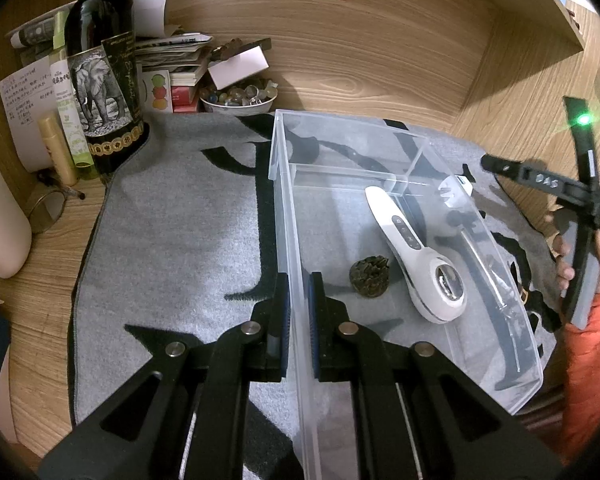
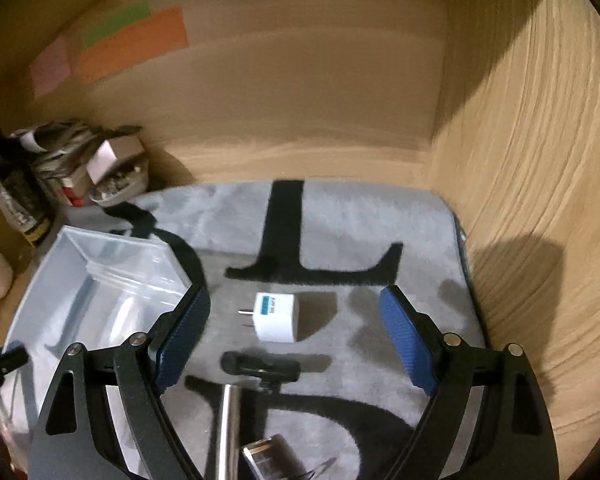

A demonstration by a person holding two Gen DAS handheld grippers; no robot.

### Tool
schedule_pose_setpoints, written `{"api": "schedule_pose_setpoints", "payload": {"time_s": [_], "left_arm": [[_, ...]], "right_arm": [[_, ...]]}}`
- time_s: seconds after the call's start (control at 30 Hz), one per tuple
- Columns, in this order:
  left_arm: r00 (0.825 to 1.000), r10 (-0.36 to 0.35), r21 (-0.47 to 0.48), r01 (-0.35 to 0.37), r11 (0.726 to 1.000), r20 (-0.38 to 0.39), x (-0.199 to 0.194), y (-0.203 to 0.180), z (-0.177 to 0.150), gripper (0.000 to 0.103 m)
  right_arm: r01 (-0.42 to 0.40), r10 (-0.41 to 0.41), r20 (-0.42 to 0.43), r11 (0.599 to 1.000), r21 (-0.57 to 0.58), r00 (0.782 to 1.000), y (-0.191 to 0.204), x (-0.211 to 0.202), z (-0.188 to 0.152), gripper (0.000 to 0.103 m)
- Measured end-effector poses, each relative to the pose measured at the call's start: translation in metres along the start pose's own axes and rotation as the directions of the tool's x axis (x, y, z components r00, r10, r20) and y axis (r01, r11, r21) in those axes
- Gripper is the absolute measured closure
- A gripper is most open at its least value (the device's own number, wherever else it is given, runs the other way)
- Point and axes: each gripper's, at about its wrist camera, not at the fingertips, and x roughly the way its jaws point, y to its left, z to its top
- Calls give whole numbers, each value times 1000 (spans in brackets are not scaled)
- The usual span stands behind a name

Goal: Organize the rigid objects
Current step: 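Grasp the white plug adapter with the right gripper, then carry the plug adapter into the box and open the right gripper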

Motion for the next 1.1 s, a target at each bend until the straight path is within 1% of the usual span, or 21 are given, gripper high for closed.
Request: {"api": "schedule_pose_setpoints", "payload": {"time_s": [0.07, 0.13, 0.2, 0.27, 0.3, 0.33, 0.37, 0.43, 0.47, 0.53, 0.8, 0.93, 1.1], "left_arm": [[1000, 0, 2, 0, 1000, 0, 0, 0, 0, 95], [1000, 1, 2, -1, 1000, 0, 0, 0, 0, 95], [1000, 1, 3, -1, 1000, 0, -1, 0, -1, 95], [1000, 1, 2, -1, 1000, 0, -1, 0, -1, 95], [1000, 0, 1, 0, 1000, 0, -1, 0, -1, 95], [1000, 1, 2, -1, 1000, 0, -1, 0, -1, 95], [1000, 0, 2, 0, 1000, 0, -1, 0, -1, 95], [1000, 0, 3, 0, 1000, 1, -1, 0, -1, 95], [1000, 0, 2, 0, 1000, 1, -1, 0, -1, 95], [1000, 1, 3, -1, 1000, 1, -1, 0, -1, 95], [1000, 0, 2, 0, 1000, 1, -2, 0, -1, 95], [1000, 0, 3, 0, 1000, 1, -1, 0, -1, 95], [1000, 0, 1, 0, 1000, 0, -1, 0, -1, 95]], "right_arm": [[-6, 6, -31, 1000, 4, 999, -1, 12, -1, 20], [-9, 9, -57, 1000, -1, 998, -1, 21, -3, 28], [-19, 18, -84, 1000, -13, 996, 3, 30, -6, 34], [-23, 21, -96, 1000, -18, 995, 6, 36, -8, 37], [-25, 22, -99, 999, -22, 995, 8, 39, -8, 41], [-25, 22, -101, 999, -26, 995, 9, 41, -9, 46], [-23, 19, -108, 999, -32, 994, 11, 44, -10, 49], [-23, 18, -123, 999, -35, 992, 12, 49, -12, 62], [-19, 14, -130, 999, -36, 991, 13, 53, -13, 65], [-21, 17, -139, 999, -29, 990, 12, 57, -14, 76], [-23, 18, -113, 999, -45, 993, 16, 47, -15, 77], [-30, 25, -78, 998, -58, 997, 20, 32, -13, 77], [-52, 51, -14, 995, -88, 999, 32, 4, -8, 77]]}}
